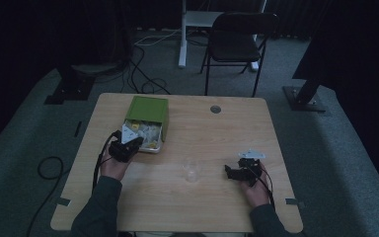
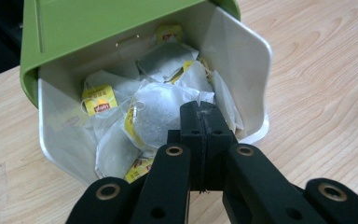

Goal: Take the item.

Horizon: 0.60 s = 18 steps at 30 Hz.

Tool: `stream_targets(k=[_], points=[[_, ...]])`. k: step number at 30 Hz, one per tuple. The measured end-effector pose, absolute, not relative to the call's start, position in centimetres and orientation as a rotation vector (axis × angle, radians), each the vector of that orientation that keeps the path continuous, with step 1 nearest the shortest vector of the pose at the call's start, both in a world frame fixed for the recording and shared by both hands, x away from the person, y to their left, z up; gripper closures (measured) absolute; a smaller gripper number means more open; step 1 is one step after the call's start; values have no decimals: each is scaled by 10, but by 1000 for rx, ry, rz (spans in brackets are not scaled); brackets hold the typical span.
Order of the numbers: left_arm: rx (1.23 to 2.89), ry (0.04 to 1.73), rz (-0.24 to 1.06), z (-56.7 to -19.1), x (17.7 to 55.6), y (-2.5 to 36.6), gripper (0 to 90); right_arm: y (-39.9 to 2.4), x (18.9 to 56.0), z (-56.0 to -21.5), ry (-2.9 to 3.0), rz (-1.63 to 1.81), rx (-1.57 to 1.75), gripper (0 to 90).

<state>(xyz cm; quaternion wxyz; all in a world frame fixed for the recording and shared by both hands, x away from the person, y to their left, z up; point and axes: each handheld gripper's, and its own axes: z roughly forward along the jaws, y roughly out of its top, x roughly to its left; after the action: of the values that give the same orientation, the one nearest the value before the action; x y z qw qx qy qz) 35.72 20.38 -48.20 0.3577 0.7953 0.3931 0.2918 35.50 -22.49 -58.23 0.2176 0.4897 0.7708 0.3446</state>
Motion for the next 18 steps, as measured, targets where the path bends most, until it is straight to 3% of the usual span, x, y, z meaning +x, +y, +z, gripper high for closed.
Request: stream_targets(k=[18], points=[[2046,968,740,-470,348,205,900,-225,355,-582,2134,954,1355,134]])
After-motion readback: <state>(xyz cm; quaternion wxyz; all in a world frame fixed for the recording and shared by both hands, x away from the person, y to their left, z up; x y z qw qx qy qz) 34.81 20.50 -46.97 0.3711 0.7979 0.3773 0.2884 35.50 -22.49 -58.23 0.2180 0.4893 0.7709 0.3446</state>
